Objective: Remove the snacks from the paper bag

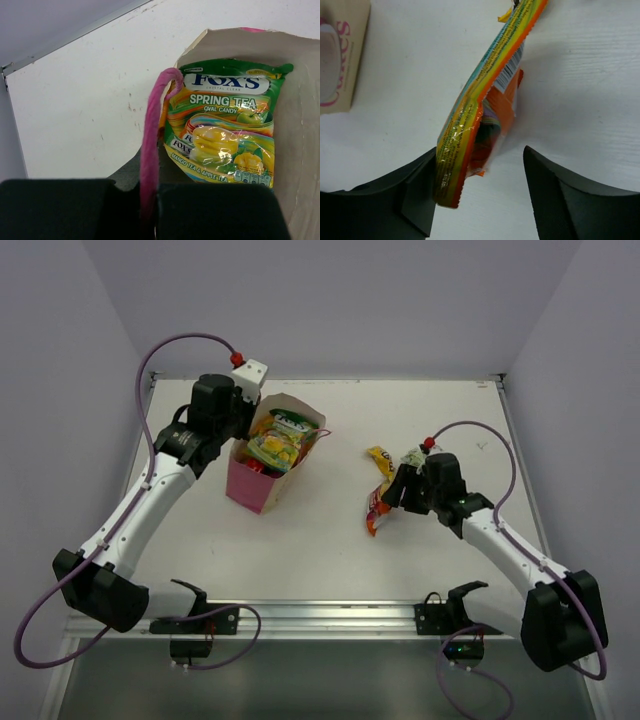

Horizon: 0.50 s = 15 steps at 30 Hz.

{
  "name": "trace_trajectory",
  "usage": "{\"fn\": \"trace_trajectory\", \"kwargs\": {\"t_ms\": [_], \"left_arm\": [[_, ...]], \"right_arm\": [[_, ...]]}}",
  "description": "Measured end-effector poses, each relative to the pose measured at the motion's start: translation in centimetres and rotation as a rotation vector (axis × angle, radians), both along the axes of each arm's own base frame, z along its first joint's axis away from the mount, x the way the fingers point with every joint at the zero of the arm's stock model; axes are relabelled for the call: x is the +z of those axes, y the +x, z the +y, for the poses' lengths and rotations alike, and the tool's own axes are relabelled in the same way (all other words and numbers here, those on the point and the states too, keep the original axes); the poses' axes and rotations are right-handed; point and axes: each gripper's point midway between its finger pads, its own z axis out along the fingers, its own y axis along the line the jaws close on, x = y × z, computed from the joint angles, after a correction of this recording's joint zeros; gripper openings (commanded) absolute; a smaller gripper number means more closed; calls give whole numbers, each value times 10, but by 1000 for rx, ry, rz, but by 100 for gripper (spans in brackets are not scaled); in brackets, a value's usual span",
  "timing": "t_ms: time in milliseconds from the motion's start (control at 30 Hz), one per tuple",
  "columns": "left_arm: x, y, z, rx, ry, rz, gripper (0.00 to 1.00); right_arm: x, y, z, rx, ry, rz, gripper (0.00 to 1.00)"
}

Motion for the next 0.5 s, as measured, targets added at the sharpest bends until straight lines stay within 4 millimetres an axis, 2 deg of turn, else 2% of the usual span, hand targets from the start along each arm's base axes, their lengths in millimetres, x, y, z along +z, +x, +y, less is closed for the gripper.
{"fn": "trace_trajectory", "kwargs": {"t_ms": [100, 167, 233, 300, 333, 400, 433, 500], "left_arm": [[0, 0, -1, -10, 0, 1, 0], [0, -1, -3, -17, -2, 2, 0], [0, -1, -4, -26, -7, 4, 0], [0, -2, -5, -32, -10, 5, 0], [-1, -2, -6, -35, -12, 6, 0], [-1, -2, -7, -40, -14, 7, 0], [-1, -3, -8, -44, -16, 8, 0], [-1, -3, -9, -49, -17, 9, 0]], "right_arm": [[6, -4, -11, -31, -49, -13, 83], [32, -2, -17, -35, -82, -68, 84], [83, 7, -12, -12, -91, -180, 84], [144, 17, 3, 32, -65, -321, 84], [183, 19, 18, 74, -40, -403, 84], [241, 18, 44, 143, 16, -523, 84], [264, 17, 58, 177, 39, -566, 84], [297, 15, 89, 246, 84, -614, 83]]}}
